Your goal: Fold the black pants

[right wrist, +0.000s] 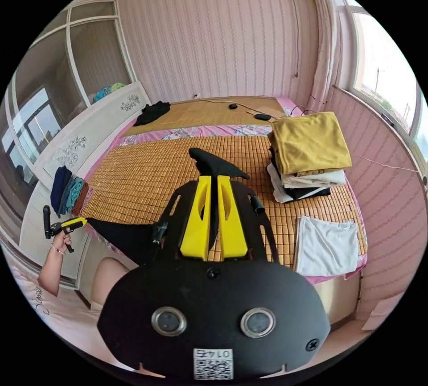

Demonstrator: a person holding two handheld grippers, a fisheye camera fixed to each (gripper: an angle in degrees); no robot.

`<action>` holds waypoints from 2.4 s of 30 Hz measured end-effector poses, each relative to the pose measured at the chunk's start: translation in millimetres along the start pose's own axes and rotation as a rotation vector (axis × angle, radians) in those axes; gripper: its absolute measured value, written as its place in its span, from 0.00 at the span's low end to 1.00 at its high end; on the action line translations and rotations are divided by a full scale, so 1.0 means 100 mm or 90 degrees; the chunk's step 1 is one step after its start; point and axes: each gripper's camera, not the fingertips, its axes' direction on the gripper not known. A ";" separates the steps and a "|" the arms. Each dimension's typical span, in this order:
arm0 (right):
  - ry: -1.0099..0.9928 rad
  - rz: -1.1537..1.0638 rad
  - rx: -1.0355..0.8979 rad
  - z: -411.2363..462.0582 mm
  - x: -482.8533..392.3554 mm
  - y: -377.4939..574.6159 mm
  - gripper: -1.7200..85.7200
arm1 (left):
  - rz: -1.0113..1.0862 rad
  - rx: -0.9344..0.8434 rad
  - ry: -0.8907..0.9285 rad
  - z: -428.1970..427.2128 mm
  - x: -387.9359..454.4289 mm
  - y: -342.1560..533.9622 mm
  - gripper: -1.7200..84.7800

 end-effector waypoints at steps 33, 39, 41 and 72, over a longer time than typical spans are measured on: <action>0.093 -0.021 -0.400 2.35 0.38 1.27 0.14 | -0.146 -0.299 -0.139 1.32 -1.51 -0.40 0.08; 0.027 0.019 -0.372 2.05 0.49 1.14 0.05 | -0.153 -0.240 -0.096 1.03 -1.69 -0.32 0.01; 0.005 0.026 -0.328 1.80 0.54 1.06 0.04 | -0.148 -0.158 -0.047 0.73 -1.72 -0.31 0.01; -0.027 -0.137 -0.301 1.77 -1.40 0.09 0.10 | -0.484 0.100 -0.010 -0.55 -2.98 2.14 0.14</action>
